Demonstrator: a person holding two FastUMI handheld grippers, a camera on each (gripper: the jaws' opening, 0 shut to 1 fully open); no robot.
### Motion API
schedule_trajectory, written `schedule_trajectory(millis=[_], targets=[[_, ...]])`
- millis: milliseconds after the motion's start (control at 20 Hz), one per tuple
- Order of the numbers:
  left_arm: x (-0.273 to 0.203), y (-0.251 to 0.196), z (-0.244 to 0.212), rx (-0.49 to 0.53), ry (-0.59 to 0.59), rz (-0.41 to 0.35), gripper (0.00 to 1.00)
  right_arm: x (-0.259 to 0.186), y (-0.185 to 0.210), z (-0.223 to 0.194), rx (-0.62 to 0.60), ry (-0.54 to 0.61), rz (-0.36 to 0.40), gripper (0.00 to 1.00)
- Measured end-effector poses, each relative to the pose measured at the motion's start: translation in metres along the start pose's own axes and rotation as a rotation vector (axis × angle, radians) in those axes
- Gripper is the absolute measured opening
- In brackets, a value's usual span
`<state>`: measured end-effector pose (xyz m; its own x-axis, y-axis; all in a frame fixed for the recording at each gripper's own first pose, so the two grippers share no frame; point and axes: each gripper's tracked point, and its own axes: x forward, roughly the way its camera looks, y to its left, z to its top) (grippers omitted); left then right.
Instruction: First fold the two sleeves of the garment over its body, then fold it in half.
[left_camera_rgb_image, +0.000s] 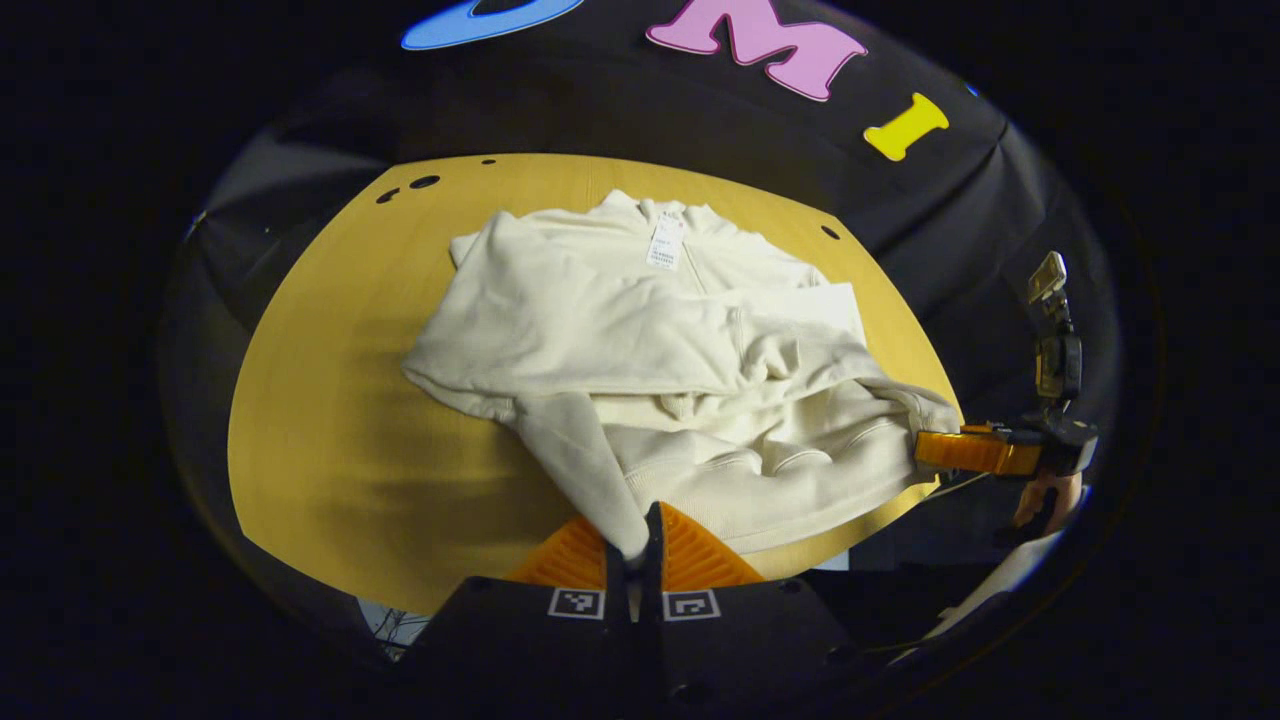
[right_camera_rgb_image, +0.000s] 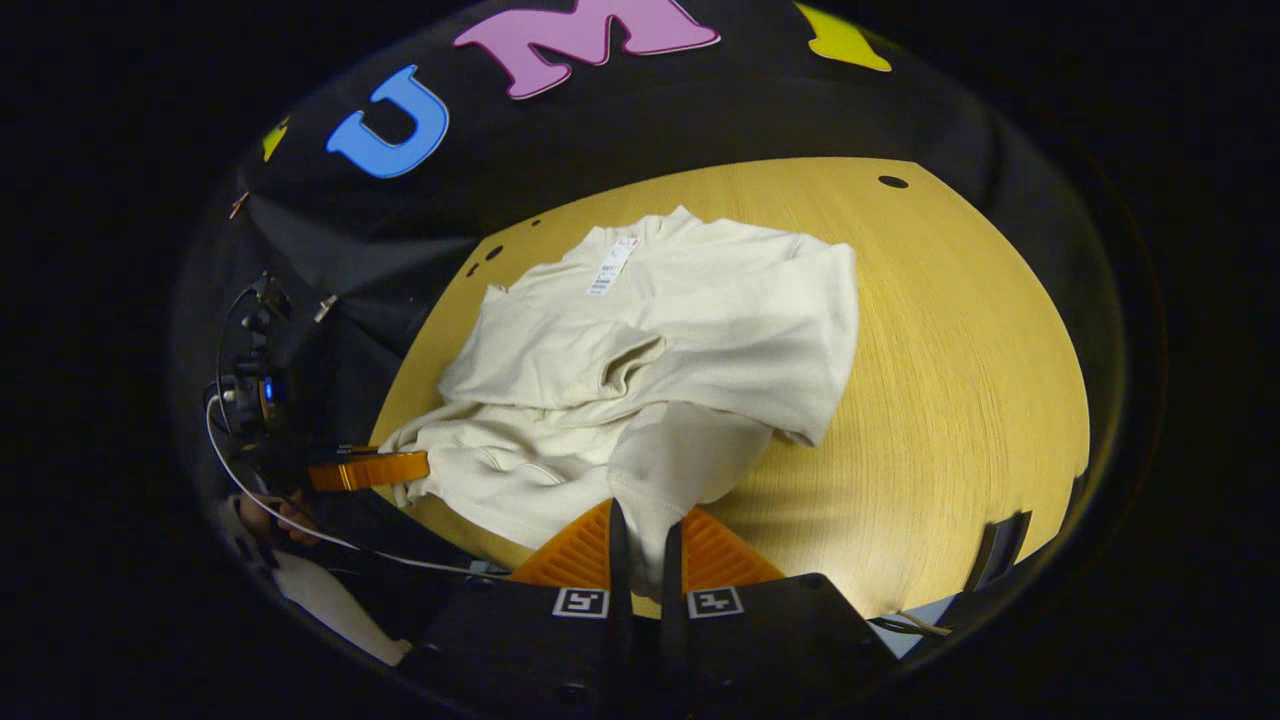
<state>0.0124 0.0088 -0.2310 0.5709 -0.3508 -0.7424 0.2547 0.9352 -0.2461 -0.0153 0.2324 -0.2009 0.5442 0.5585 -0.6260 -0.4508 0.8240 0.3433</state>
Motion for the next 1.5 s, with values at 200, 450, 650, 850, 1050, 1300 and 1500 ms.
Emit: schedule_trajectory(millis=[200,450,650,850,1050,1300,1500], targets=[[-0.003,0.005,0.041,-0.085,-0.044,-0.014,0.07,-0.001,0.006,0.047,0.086,-0.094,0.042,0.13],[0.006,0.008,0.087,-0.111,-0.081,0.001,0.07,0.014,0.009,0.086,0.115,-0.14,0.038,0.13],[0.022,0.012,0.123,-0.112,-0.097,0.023,0.07,0.031,0.006,0.117,0.16,-0.162,0.028,0.13],[0.05,0.02,0.142,-0.141,-0.084,0.054,0.07,0.06,-0.005,0.136,0.157,-0.159,-0.004,0.13],[0.08,0.03,0.159,-0.163,-0.064,0.094,0.07,0.091,-0.016,0.147,0.185,-0.14,-0.029,0.13],[0.111,0.036,0.176,-0.189,-0.05,0.143,0.07,0.127,-0.033,0.151,0.203,-0.094,-0.064,0.13],[0.144,0.044,0.171,-0.18,0.026,0.198,0.07,0.153,-0.043,0.139,0.201,-0.027,-0.094,0.13]])
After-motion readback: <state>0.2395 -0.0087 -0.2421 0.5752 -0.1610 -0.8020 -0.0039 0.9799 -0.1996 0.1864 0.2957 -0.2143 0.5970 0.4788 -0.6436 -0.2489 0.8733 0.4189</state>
